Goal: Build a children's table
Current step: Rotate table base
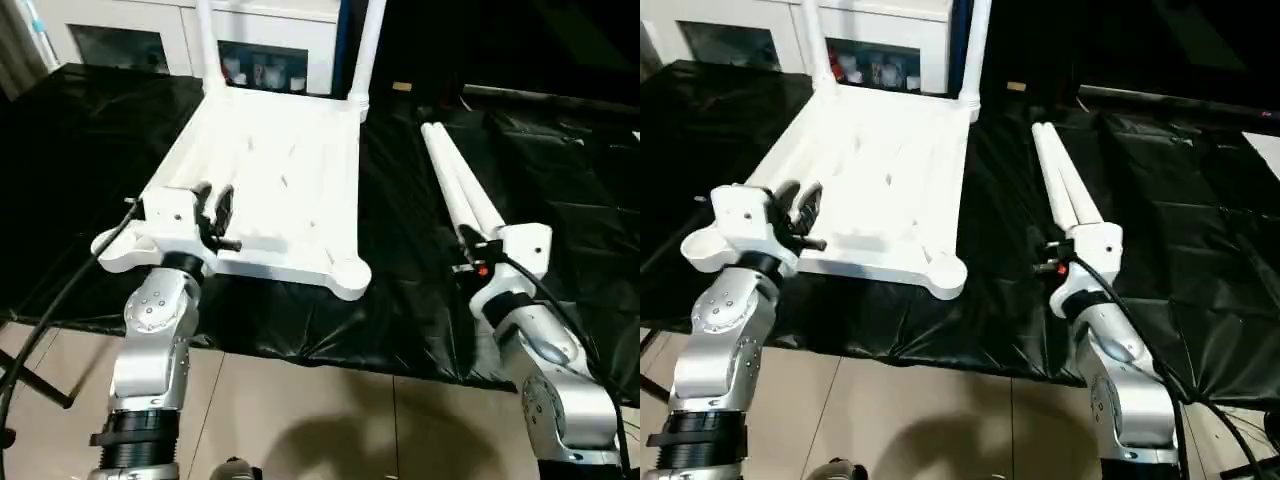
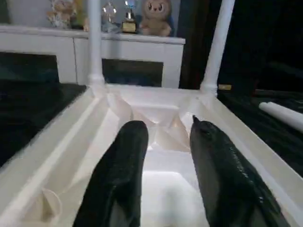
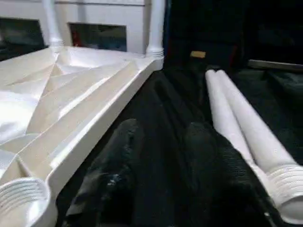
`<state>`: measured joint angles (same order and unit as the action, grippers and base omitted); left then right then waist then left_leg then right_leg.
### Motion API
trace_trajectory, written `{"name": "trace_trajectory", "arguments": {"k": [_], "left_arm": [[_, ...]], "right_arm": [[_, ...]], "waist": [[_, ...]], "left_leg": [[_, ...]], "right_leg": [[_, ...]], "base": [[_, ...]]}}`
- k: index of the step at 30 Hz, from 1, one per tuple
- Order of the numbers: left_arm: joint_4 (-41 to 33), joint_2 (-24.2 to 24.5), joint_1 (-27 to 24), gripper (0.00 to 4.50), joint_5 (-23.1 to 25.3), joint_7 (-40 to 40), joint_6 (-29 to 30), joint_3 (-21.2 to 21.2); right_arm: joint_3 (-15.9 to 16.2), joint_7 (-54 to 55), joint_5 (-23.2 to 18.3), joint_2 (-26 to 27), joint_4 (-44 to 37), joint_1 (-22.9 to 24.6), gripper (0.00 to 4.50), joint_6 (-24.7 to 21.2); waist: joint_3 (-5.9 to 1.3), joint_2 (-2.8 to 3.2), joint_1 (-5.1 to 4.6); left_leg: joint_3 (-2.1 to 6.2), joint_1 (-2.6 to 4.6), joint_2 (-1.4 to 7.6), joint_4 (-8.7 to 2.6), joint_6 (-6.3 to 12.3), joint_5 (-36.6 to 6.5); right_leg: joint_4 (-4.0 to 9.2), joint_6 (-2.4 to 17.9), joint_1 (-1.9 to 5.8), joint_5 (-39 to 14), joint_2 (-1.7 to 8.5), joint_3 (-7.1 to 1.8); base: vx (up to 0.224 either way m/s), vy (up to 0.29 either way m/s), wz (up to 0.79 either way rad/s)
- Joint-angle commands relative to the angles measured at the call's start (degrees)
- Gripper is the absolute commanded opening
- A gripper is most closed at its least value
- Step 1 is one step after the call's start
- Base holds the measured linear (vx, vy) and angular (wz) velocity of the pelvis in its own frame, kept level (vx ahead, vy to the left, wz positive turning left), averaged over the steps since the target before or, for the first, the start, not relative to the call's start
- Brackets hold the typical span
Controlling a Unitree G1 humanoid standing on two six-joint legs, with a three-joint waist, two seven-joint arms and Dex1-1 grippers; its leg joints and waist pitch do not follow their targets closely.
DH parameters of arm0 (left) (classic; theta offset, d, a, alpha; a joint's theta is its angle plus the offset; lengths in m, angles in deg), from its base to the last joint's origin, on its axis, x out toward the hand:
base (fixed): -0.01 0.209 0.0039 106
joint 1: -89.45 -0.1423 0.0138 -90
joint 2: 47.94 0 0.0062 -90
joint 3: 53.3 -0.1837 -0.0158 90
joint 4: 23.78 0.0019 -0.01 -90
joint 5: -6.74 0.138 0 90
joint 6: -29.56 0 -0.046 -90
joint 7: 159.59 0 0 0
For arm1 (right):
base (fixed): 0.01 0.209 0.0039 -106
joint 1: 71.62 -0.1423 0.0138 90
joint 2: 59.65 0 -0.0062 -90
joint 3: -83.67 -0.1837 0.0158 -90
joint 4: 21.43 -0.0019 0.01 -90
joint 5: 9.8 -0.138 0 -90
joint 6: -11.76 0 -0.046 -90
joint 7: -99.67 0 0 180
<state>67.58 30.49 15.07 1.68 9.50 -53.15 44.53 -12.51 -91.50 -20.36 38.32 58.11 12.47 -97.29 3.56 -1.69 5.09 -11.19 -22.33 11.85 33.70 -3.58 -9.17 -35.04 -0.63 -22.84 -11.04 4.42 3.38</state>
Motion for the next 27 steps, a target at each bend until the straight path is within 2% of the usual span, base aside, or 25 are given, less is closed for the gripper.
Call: {"name": "trace_trajectory", "arguments": {"k": [1,3,4,6,7,8,9,10,11,13,14,17,18,19,20,21,22,23,27], "left_arm": [[-2.43,-0.76,-2.02,2.08,-2.04,-1.16,2.77,-1.39],[-5.04,-0.97,-3.71,2.21,-1.79,-0.17,7.74,-2.32],[-5.60,-0.92,-4.20,2.28,-0.72,0.52,7.92,-2.97],[-5.30,-1.03,-4.15,2.36,-1.01,0.83,6.10,-3.12],[-5.17,-1.11,-4.00,2.46,-1.25,0.95,6.05,-2.86],[-4.66,-0.59,-3.27,2.63,-0.63,0.60,6.07,-3.09],[-4.33,-0.47,-2.62,2.63,-0.27,0.74,6.15,-3.04],[-4.12,-0.43,-2.18,2.77,-0.04,0.88,6.22,-2.96],[-4.66,-0.25,-2.43,2.77,0.91,1.98,7.22,-2.71],[-5.10,0.33,-2.63,3.02,2.26,3.48,9.64,-2.62],[-4.97,0.67,-2.41,3.02,2.08,3.57,10.08,-2.29],[-6.34,0.93,-3.02,3.05,-0.16,2.49,9.74,-1.84],[-6.52,1.08,-3.14,3.05,-0.07,2.49,9.92,-1.93],[-6.05,1.37,-3.01,3.05,0.60,2.99,10.87,-2.06],[-4.68,1.93,-2.59,3.05,2.25,3.80,11.58,-2.49],[-4.68,1.93,-2.59,3.05,2.25,3.80,11.58,-2.49],[-3.90,2.24,-2.09,3.05,2.57,2.87,9.08,-2.99],[-3.88,2.25,-2.04,3.05,2.58,2.81,8.97,-3.01],[-4.30,2.05,-0.75,3.05,2.06,2.12,8.32,-3.91]], "right_arm": [[-1.78,1.77,0.70,-0.13,0.86,1.33,2.11,1.67],[-2.93,2.60,0.29,0.14,0.28,1.27,2.24,1.91],[-3.35,2.58,-0.20,0.26,0.15,1.05,2.34,1.78],[-3.69,3.35,0.03,0.20,0.69,-0.36,2.46,1.81],[-3.78,3.83,0.35,0.18,0.87,-0.72,2.55,1.84],[-4.13,4.13,0.17,0.02,1.65,-1.85,2.68,1.52],[-4.22,4.05,-0.08,-0.07,2.25,-2.63,2.68,1.30],[-4.27,4.00,-0.23,-0.12,2.65,-3.16,2.88,1.17],[-3.90,4.90,0.45,0.16,3.95,-3.59,2.88,0.49],[-2.37,5.64,3.15,-0.12,6.54,-4.14,3.15,4.44],[-1.49,5.17,2.92,-0.13,6.71,-4.44,3.15,2.23],[1.21,2.34,1.50,0.66,5.52,-3.70,3.25,-2.00],[1.90,1.71,1.29,0.84,5.39,-3.46,3.25,-2.25],[3.29,0.96,1.77,0.85,5.34,-3.02,3.25,-1.97],[4.75,0.61,2.61,0.92,5.54,-2.50,3.25,-1.28],[4.75,0.61,2.61,0.92,5.54,-2.50,3.25,-1.28],[5.49,0.33,2.52,1.36,5.72,-2.26,3.25,-1.03],[5.54,0.32,2.52,1.39,5.74,-2.25,3.25,-0.99],[5.75,0.36,2.33,1.89,6.41,-2.81,3.25,-0.88]], "waist": [[-3.92,0.07,-0.10],[-3.87,0.09,-0.24],[-3.85,-0.36,-0.36],[-3.76,-0.38,-0.22],[-3.74,-0.21,-0.24],[-3.56,-0.64,-0.40],[-3.60,-0.50,-0.34],[-3.53,-0.45,-0.29],[-3.50,-0.75,-0.29],[-3.56,-0.48,-0.26],[-3.63,-0.18,-0.17],[-3.87,-0.40,-0.13],[-3.96,0.12,0.00],[-3.97,0.32,-0.05],[-4.03,0.24,-0.05],[-4.04,0.19,-0.07],[-4.03,0.41,-0.05],[-4.02,0.57,-0.01],[-3.95,0.51,0.06]], "left_leg": [[0.93,1.29,1.41,-4.13,-1.39,-14.45],[0.90,1.19,1.44,-4.14,-1.31,-14.55],[0.84,1.17,1.44,-4.08,-0.82,-14.61],[0.83,1.25,1.28,-4.06,-0.45,-14.73],[0.84,1.33,1.27,-4.04,-0.66,-14.89],[0.85,1.27,1.23,-4.17,-0.78,-15.72],[0.91,1.31,1.22,-4.17,-0.87,-15.91],[0.93,1.49,1.23,-4.18,-1.00,-16.66],[0.89,1.51,1.21,-4.17,-1.14,-17.19],[1.02,1.49,1.26,-4.22,-1.66,-17.06],[1.05,1.56,1.22,-4.25,-1.99,-17.30],[1.17,1.41,1.22,-4.29,-1.82,-16.87],[1.22,1.48,1.20,-4.24,-1.86,-16.72],[1.17,1.52,1.24,-4.21,-1.88,-16.74],[1.13,1.40,1.23,-4.18,-1.90,-16.35],[1.14,1.36,1.21,-4.20,-1.82,-16.13],[1.13,1.43,1.19,-4.21,-1.77,-16.30],[1.17,1.56,1.25,-4.29,-2.11,-16.94],[1.21,1.69,1.31,-4.42,-2.66,-18.37]], "right_leg": [[4.37,5.77,1.84,-10.54,2.98,-2.55],[4.19,5.89,1.92,-10.43,2.90,-2.55],[4.35,5.76,1.85,-10.59,2.75,-2.55],[4.59,5.01,1.76,-12.57,2.78,-2.58],[4.68,4.77,1.68,-13.42,2.76,-2.58],[4.87,4.29,1.64,-14.96,2.70,-2.51],[4.84,4.03,1.68,-15.74,2.79,-2.51],[5.01,3.66,1.42,-17.27,2.85,-2.54],[5.20,3.26,1.35,-18.26,2.82,-2.54],[5.09,3.03,1.31,-18.08,2.88,-2.52],[5.07,2.98,1.23,-17.48,2.82,-2.52],[4.72,3.78,1.58,-14.22,2.68,-2.49],[4.56,4.17,1.58,-13.33,2.71,-2.51],[4.56,4.73,1.50,-11.80,2.63,-2.54],[4.41,5.07,1.63,-10.42,2.58,-2.54],[4.41,5.10,1.69,-10.06,2.56,-2.53],[4.50,5.28,1.66,-10.12,2.62,-2.58],[4.57,5.51,1.62,-10.69,2.62,-2.57],[4.56,5.70,1.59,-11.58,2.65,-2.58]], "base": [[0.000,0.000,0.00],[0.000,0.000,0.00],[0.000,0.000,0.00],[0.000,0.000,0.00],[0.000,0.000,0.00],[0.000,0.000,0.00],[0.000,0.000,0.00],[0.000,0.000,0.00],[0.000,0.000,0.00],[0.000,0.000,0.00],[0.000,0.000,0.00],[0.000,0.000,0.00],[0.000,0.000,0.00],[0.000,0.000,0.00],[0.000,0.000,0.00],[0.000,0.000,0.00],[0.000,0.000,0.00],[0.000,0.000,0.00],[0.000,0.000,0.00]]}}
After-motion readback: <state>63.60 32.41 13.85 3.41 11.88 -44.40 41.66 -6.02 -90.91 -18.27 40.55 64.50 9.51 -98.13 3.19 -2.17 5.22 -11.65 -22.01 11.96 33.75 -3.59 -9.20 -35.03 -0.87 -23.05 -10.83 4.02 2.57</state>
